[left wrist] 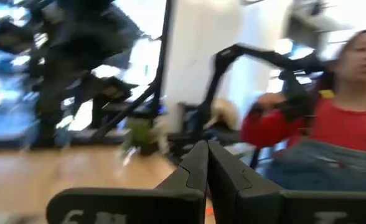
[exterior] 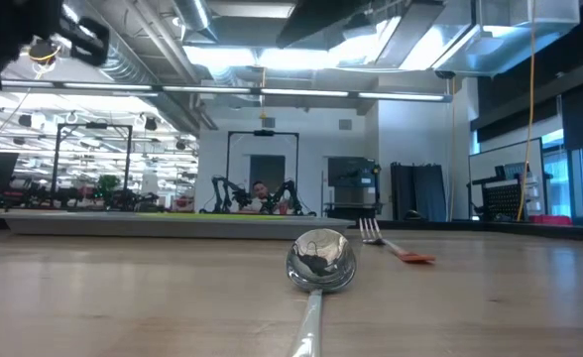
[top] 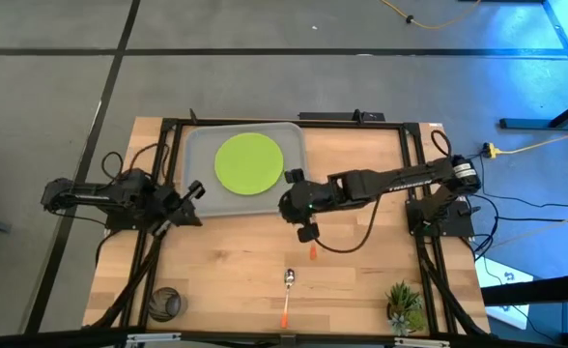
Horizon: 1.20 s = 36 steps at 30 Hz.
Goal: Pick and place plate/cup/fork/spoon on tray
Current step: Put the blue cup on the gray tray to the top left of the green plate
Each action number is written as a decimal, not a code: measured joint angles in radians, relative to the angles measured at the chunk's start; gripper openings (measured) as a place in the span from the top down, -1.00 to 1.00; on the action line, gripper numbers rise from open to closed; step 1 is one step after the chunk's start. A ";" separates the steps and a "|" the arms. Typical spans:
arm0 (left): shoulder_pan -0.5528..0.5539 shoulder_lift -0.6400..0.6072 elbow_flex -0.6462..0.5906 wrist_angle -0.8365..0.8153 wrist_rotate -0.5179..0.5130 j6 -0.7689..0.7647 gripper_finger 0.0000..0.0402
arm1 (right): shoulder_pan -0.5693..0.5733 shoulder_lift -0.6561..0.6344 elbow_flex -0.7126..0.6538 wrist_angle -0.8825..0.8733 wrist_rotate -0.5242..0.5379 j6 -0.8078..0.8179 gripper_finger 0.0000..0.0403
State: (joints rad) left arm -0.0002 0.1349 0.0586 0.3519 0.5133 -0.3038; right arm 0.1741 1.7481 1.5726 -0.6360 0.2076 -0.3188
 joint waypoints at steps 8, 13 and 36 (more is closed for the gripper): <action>0.000 0.001 0.129 -0.406 -0.245 -0.004 1.00 | 0.075 -0.010 0.000 -0.030 0.000 -0.010 0.69; -0.001 0.003 0.326 -0.736 -0.358 -0.016 1.00 | 0.102 -0.049 0.000 -0.037 0.005 -0.007 0.69; -0.014 0.424 0.694 -1.440 -0.167 -0.559 1.00 | 0.139 -0.209 0.000 -0.103 -0.027 0.054 0.69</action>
State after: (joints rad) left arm -0.0146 0.5586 0.7521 -1.0884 0.3466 -0.8631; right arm 0.3126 1.5387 1.5723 -0.7390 0.1805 -0.2646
